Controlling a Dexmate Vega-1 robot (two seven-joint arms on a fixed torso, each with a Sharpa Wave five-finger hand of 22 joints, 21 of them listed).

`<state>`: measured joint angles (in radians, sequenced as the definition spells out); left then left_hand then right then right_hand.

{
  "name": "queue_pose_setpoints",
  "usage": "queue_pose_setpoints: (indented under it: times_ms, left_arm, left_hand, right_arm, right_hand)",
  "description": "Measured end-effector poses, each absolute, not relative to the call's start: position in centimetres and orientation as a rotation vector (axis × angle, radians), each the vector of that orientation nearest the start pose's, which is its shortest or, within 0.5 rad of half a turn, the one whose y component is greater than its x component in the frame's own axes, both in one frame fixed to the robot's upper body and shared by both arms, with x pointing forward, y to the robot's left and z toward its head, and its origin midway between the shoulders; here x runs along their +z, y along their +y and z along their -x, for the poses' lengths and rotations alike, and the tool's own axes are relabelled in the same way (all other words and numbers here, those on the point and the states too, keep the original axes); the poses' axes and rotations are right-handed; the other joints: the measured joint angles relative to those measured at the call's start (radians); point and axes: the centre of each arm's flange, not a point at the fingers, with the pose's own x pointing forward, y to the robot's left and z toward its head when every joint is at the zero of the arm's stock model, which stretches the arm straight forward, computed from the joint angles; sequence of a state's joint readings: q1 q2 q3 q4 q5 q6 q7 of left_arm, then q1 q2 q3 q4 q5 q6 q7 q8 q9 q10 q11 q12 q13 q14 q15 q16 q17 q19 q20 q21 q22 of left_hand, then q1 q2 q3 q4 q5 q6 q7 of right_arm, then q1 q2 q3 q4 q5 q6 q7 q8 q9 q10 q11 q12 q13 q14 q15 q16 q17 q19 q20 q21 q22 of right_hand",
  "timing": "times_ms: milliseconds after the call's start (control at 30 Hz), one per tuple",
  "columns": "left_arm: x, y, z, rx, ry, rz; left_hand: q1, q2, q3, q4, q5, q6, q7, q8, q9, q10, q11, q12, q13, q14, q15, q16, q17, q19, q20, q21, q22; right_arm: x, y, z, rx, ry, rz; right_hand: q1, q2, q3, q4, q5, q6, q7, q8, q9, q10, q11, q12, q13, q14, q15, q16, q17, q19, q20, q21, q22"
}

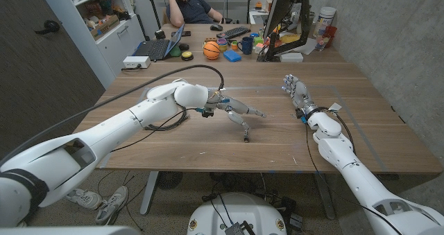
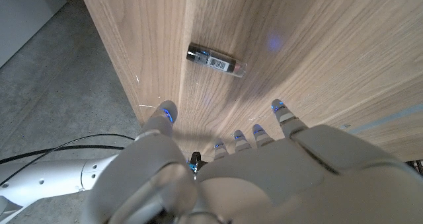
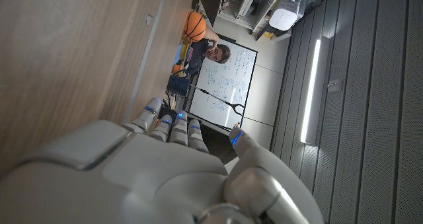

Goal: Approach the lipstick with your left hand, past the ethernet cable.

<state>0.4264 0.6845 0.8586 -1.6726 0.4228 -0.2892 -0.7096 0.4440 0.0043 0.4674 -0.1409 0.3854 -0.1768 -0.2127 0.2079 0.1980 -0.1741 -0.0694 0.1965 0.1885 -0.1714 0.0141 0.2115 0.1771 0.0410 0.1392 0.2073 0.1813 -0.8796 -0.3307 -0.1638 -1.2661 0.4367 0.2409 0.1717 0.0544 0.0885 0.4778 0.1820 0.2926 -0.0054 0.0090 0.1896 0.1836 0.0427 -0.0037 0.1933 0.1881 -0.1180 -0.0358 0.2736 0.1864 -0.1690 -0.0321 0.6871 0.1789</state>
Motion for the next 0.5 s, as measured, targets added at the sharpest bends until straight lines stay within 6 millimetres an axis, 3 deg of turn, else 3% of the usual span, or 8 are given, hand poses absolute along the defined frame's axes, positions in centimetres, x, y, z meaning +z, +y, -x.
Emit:
queue_pose_setpoints:
  times_ms: [500]
  left_arm:
    - [0.77, 7.43, -56.48, -0.968, -0.579, -1.827]
  left_hand:
    - [0.107, -0.023, -0.013, -0.025, 0.018, 0.000, 0.000, 0.032, 0.005, 0.000, 0.000, 0.015, 0.000, 0.031, -0.016, 0.015, 0.000, 0.055, -0.009, 0.004, 0.000]
  right_arm:
    - [-3.90, -28.65, -65.54, 0.216, -0.593, -0.021]
  right_hand:
    - [-0.003, 0.002, -0.009, 0.000, 0.000, 0.000, 0.000, 0.000, 0.000, 0.000, 0.000, 0.000, 0.000, 0.000, 0.000, -0.004, 0.000, 0.000, 0.000, -0.007, 0.000]
